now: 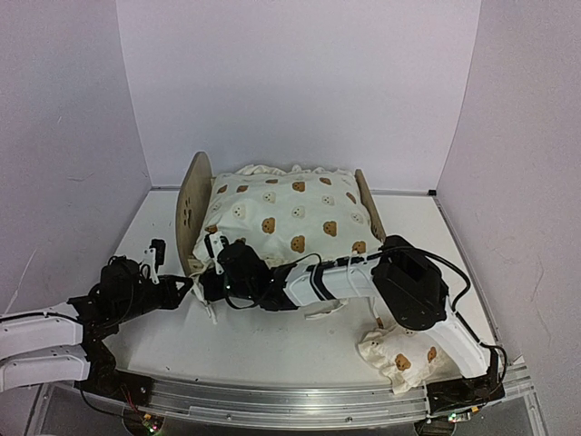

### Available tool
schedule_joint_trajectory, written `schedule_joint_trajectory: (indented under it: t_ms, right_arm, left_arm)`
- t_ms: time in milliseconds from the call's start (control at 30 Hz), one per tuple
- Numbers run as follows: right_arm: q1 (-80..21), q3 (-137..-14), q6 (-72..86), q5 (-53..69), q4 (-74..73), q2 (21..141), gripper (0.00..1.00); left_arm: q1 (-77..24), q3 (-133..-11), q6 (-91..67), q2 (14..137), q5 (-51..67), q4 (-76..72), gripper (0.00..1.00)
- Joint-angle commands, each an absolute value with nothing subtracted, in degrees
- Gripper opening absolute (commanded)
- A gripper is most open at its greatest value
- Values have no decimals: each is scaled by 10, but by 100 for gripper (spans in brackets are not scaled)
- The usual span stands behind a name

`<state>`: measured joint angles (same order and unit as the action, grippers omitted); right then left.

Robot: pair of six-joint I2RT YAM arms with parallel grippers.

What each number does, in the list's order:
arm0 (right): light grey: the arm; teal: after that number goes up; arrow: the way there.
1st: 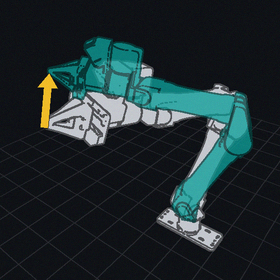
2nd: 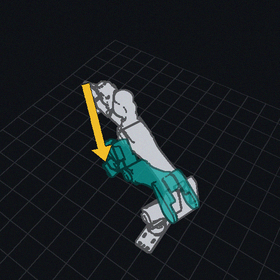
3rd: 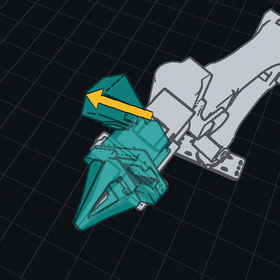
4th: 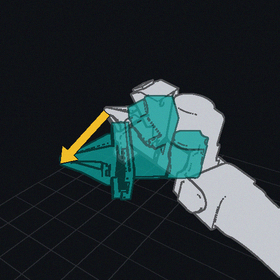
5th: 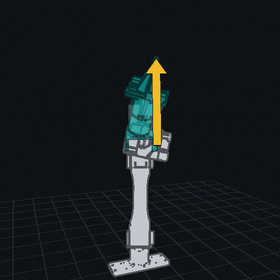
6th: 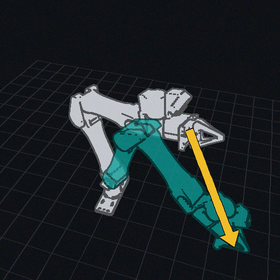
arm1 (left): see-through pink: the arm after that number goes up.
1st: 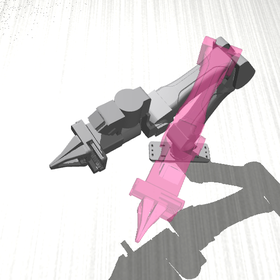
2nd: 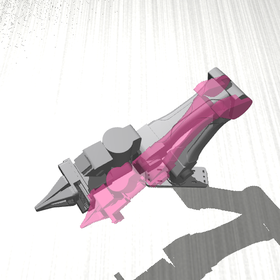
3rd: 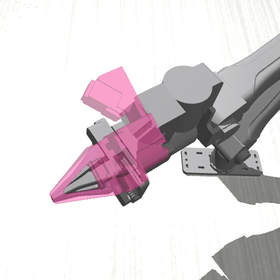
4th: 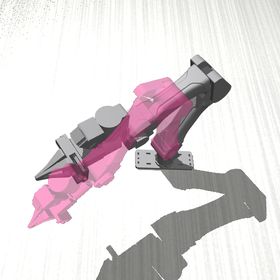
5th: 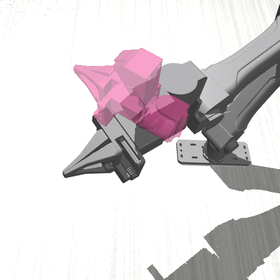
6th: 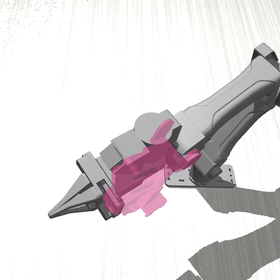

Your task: Set up the pet bed

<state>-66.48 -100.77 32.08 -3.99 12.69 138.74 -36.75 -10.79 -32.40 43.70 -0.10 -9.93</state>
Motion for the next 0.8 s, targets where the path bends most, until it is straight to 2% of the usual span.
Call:
schedule_joint_trajectory:
  t_ms: [0, 300, 767]
  right_arm:
    - [-661, -1039, 299, -45, 172, 1399, 0]
    - [-660, -961, 263, -27, 332, 1381, 0]
    - [-647, -1002, 307, 31, 474, 1471, 0]
  left_arm:
    - [-368, -115, -299, 464, 34, -132, 7]
    - [-367, -113, -309, 480, 29, -130, 6]
    - [-367, -121, -315, 463, 59, -127, 11]
